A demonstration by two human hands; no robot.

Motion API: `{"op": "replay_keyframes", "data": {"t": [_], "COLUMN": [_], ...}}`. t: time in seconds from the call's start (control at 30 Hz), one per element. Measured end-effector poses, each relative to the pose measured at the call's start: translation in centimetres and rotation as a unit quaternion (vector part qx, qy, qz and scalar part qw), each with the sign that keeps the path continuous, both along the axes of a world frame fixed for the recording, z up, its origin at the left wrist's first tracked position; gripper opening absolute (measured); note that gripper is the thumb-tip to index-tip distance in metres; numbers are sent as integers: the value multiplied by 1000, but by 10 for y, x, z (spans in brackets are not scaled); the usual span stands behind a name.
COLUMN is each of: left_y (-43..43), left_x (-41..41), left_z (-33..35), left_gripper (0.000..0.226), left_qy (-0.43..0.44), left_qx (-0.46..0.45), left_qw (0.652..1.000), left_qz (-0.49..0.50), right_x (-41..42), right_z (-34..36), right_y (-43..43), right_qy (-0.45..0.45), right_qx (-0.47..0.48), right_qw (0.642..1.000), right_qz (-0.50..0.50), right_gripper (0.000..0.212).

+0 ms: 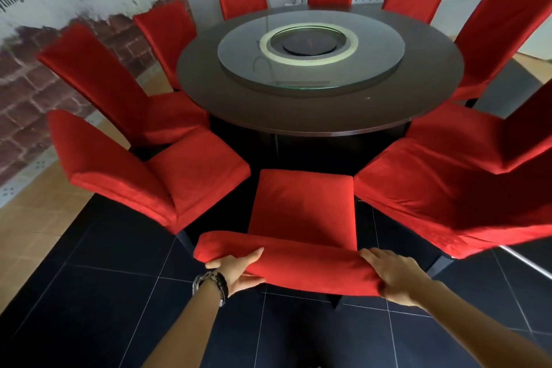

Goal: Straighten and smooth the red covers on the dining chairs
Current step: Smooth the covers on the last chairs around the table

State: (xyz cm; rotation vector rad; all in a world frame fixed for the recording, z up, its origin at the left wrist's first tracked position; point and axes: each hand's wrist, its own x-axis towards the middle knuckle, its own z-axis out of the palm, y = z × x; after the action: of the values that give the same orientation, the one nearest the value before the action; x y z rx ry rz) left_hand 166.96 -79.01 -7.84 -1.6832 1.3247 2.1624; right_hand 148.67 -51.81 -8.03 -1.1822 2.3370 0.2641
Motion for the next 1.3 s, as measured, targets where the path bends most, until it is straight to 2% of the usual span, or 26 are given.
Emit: {"op": "replay_keyframes", "data": {"t": [0.07, 0.13, 0.17, 0.2, 0.27, 0.3, 0.37, 0.47, 0.63, 0.8, 0.9, 1.0, 1.3], "left_y": [-8, -22, -33, -44, -68, -79, -99, -127, -181, -255, -309, -368, -516], "left_x": [11, 27, 36, 44, 62, 70, 88, 109, 139, 146, 144, 137, 125], "left_z": [13, 25, 31, 37, 52, 59, 74, 90, 103, 109, 112, 115, 101], "left_gripper": [102, 97, 89, 78, 52, 40, 25, 18, 26, 38, 41, 44, 48], "left_qy": [-79, -169, -209, -243, -274, -274, -267, -262, -249, -235, -238, -218, -259], "left_qx": [-17, -71, -147, -257, -480, -543, -605, -635, -648, -645, -647, -636, -632], "left_qw": [990, 947, 906, 847, 708, 669, 638, 627, 641, 677, 678, 696, 669], "left_qz": [-115, -264, -338, -396, -440, -426, -395, -368, -326, -267, -254, -252, -292], "right_x": [3, 4, 8, 14, 34, 48, 78, 119, 160, 164, 159, 154, 143], "right_z": [7, 22, 31, 40, 52, 56, 58, 61, 63, 51, 45, 45, 61], "right_y": [-12, -35, -50, -66, -101, -118, -154, -199, -265, -340, -393, -452, -581], "right_qy": [-29, -75, -89, -95, -95, -98, -124, -126, -130, -116, -113, -120, -120], "right_qx": [50, 115, 144, 160, 133, 93, 0, -96, -150, -148, -147, -159, -156], "right_qw": [997, 987, 982, 980, 985, 989, 991, 987, 980, 982, 983, 979, 978], "right_qz": [-44, -80, -82, -76, -59, -53, -51, -29, -7, -18, -20, -39, -66], "right_gripper": [92, 108, 112, 112, 98, 87, 65, 45, 39, 39, 37, 36, 41]}}
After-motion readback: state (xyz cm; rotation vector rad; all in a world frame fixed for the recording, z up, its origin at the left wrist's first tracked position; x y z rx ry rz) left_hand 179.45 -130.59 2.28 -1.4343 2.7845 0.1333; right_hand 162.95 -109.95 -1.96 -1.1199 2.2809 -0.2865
